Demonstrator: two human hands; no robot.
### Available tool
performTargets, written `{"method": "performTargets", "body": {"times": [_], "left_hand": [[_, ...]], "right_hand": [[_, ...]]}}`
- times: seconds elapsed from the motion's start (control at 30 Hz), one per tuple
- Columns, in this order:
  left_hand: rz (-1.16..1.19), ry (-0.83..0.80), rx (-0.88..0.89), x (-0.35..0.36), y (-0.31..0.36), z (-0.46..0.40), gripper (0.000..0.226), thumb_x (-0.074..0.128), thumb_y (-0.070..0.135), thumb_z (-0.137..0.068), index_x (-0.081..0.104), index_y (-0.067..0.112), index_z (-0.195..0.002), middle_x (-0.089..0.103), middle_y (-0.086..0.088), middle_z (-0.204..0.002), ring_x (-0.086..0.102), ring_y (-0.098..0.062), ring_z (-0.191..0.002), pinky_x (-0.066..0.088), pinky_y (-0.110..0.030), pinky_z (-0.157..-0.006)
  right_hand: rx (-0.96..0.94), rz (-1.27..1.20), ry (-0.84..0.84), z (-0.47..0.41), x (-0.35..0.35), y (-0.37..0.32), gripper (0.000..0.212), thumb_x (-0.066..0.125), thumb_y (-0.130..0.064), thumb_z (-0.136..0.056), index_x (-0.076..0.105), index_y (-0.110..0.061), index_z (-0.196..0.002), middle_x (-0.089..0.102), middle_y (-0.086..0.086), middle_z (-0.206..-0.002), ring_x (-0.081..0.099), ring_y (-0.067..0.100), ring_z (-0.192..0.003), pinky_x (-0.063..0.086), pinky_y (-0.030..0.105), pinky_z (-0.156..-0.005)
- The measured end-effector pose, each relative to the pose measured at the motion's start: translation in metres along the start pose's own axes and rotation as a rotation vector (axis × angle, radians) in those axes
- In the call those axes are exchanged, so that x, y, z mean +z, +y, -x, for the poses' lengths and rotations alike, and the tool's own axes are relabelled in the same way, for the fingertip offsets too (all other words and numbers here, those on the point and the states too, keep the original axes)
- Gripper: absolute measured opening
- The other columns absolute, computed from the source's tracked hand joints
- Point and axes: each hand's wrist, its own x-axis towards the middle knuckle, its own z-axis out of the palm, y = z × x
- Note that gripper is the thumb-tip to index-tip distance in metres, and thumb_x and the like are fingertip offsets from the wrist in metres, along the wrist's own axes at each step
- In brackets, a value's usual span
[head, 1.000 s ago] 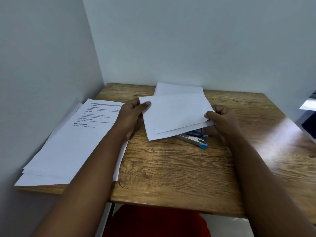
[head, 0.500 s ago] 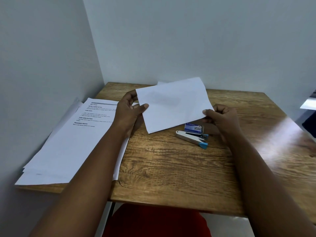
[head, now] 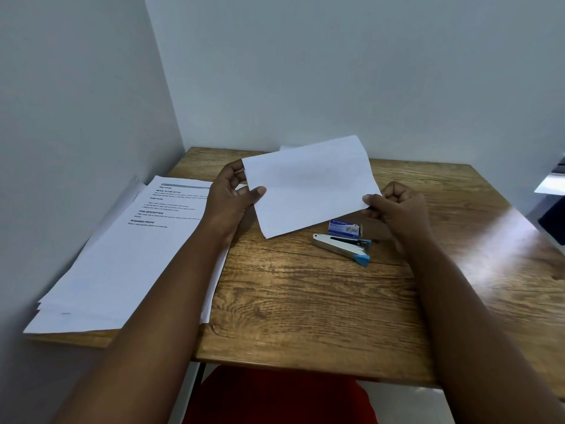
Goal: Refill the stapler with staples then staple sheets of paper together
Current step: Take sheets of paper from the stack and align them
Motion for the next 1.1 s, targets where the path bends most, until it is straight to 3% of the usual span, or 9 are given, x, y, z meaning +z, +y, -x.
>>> {"method": "performTargets", "body": {"times": [0.13,0.3,0.57,0.73,0.83,1.1], "left_hand": [[-0.001,-0.003,-0.001,0.0002,0.0008,0.0005,0.056,0.073,-0.004,-0.085,0.055,0.015,-0.135,0.067,-0.007,-0.13,0.069,-0.025,-0.115,0.055,-0.047,-0.099],[-0.012,0.007,0.001,0.0017,0.0004,0.0006,0.054,0.07,-0.005,-0.087,0.056,0.016,-0.134,0.067,-0.006,-0.129,0.067,-0.024,-0.117,0.054,-0.05,-0.101],[0.016,0.018,0.008,0.001,0.0008,0.0001,0.049,0.067,-0.007,-0.089,0.058,0.016,-0.132,0.069,-0.002,-0.123,0.065,-0.023,-0.12,0.055,-0.044,-0.098],[0.053,0.014,-0.001,0.0024,0.0029,0.0008,0.05,0.066,-0.008,-0.089,0.057,0.012,-0.134,0.07,-0.005,-0.124,0.066,-0.022,-0.119,0.056,-0.038,-0.096],[0.116,0.029,-0.035,0.0027,0.0054,0.0009,0.053,0.065,-0.011,-0.088,0.055,0.01,-0.136,0.07,-0.006,-0.124,0.067,-0.023,-0.118,0.057,-0.035,-0.094],[0.166,0.063,-0.054,0.0058,0.0072,0.0027,0.043,0.066,-0.012,-0.087,0.054,0.017,-0.117,0.073,-0.005,-0.116,0.07,-0.026,-0.109,0.06,-0.034,-0.08]], "right_hand": [[-0.013,-0.024,-0.016,0.0007,-0.0011,0.0,0.029,0.077,-0.004,-0.079,0.052,-0.013,-0.068,0.059,0.016,-0.065,0.07,0.015,-0.056,0.057,0.025,-0.053],[-0.038,-0.059,-0.022,0.0007,-0.0005,-0.001,0.029,0.076,0.002,-0.079,0.051,-0.014,-0.076,0.06,-0.004,-0.05,0.065,0.011,-0.05,0.054,0.021,-0.051],[-0.028,-0.044,-0.042,0.0015,0.0003,-0.0015,0.027,0.075,0.002,-0.079,0.053,-0.013,-0.082,0.064,0.013,-0.072,0.068,0.014,-0.055,0.055,0.023,-0.054],[-0.053,0.024,-0.046,0.0006,0.0014,0.0021,0.014,0.072,0.0,-0.083,0.068,-0.012,-0.09,0.072,0.009,-0.085,0.07,0.011,-0.066,0.056,0.019,-0.061],[-0.056,0.042,-0.051,0.0001,0.0032,0.0045,0.023,0.07,0.001,-0.085,0.073,-0.012,-0.104,0.074,0.006,-0.101,0.071,0.013,-0.072,0.057,0.019,-0.066],[-0.007,-0.003,-0.025,-0.0018,0.0049,0.0081,0.025,0.069,0.0,-0.087,0.074,-0.013,-0.107,0.076,0.006,-0.095,0.069,0.012,-0.067,0.059,0.022,-0.064]]}}
